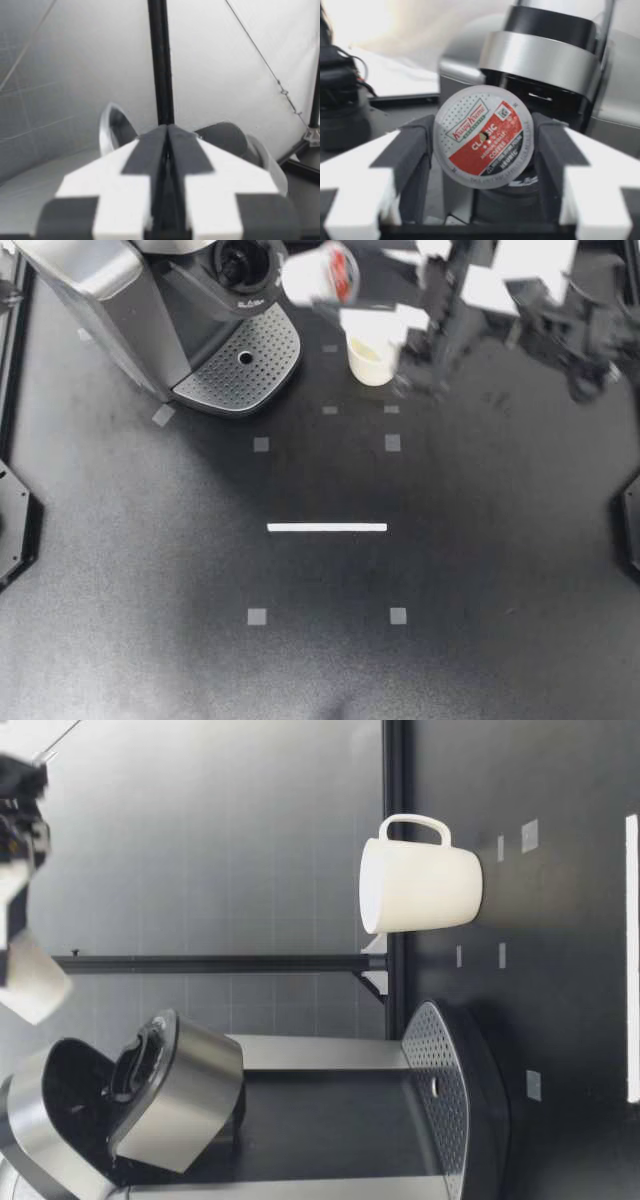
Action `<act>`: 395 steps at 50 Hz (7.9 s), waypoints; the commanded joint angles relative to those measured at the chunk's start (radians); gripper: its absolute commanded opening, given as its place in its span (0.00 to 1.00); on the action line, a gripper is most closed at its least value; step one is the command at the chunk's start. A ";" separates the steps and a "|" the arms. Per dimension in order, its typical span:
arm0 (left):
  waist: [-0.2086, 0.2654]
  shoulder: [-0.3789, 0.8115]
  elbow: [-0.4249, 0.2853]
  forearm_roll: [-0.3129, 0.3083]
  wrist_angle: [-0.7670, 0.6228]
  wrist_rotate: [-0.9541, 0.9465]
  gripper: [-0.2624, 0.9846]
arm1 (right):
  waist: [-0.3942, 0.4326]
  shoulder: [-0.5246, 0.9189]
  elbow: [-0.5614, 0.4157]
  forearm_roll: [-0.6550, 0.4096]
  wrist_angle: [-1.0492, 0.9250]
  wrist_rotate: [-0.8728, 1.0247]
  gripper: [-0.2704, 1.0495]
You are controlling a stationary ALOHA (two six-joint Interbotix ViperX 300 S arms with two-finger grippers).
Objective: Place the coffee capsule inside the capsule container, then place the cup onto the center of the cup tray.
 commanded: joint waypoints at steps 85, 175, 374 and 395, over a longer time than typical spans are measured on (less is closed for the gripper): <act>0.003 0.003 0.000 0.008 0.005 0.000 0.30 | -0.061 0.238 -0.235 -0.051 0.041 -0.005 0.80; 0.172 0.199 -0.040 0.083 -0.029 -0.166 0.30 | 0.080 -0.133 0.199 -0.038 -0.314 0.086 0.59; -0.055 0.288 -0.334 -1.092 0.258 0.934 0.30 | -0.436 0.238 0.008 0.528 0.842 -0.894 0.69; -0.055 0.288 -0.327 -1.086 0.253 0.934 0.30 | -0.433 0.262 0.034 0.543 0.781 -0.897 0.69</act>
